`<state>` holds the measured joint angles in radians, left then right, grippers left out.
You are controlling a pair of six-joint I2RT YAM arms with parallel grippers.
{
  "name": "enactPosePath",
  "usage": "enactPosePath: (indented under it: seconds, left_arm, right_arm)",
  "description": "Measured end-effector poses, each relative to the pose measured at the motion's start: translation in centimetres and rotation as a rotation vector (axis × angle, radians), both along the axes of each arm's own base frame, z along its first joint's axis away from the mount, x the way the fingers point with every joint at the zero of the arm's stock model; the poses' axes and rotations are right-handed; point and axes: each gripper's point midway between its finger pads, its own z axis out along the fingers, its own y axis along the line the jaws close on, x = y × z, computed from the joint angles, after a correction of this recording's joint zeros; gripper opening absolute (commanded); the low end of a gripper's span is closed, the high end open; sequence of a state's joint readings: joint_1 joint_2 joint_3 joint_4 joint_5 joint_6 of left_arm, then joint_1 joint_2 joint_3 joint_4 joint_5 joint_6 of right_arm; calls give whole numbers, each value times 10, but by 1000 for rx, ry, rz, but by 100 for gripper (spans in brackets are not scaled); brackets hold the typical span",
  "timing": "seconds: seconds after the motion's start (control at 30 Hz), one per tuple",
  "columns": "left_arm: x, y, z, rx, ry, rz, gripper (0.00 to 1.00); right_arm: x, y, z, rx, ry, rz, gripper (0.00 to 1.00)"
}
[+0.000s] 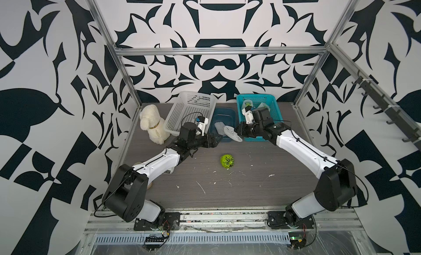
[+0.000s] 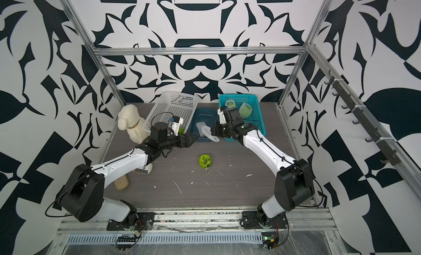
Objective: Sleeve custard apples in foam nets
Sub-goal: Pick up the foam net from the storage box, then open the foam net.
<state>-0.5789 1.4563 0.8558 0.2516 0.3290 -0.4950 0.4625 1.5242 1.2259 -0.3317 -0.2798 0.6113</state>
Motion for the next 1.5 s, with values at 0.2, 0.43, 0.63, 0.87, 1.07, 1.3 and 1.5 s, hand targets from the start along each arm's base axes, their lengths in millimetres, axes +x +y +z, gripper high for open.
enactPosePath:
  seconds: [0.2, 0.43, 0.63, 0.87, 1.07, 1.3, 1.5]
  left_arm:
    - [-7, -29, 8, 24, -54, -48, 91]
    - [3, -46, 1, 54, -61, -55, 89]
    - [13, -45, -2, 90, -74, -23, 68]
    - [20, -45, -6, 105, -78, 0, 41]
    - [20, -45, -7, 108, -76, 0, 12]
    - [21, -44, -8, 105, -72, 0, 1]
    - [28, -33, -9, 86, -21, 17, 1]
  right_arm:
    - [2, 14, 5, 2, -41, -82, 0]
    - [1, 27, 16, 25, -85, -109, 0]
    - [4, 26, 20, 36, -95, -127, 0]
    - [4, 26, 21, 40, -95, -130, 0]
    - [4, 27, 21, 39, -96, -129, 0]
    - [3, 27, 21, 35, -99, -121, 13]
    - [2, 25, 30, -32, -142, -63, 56]
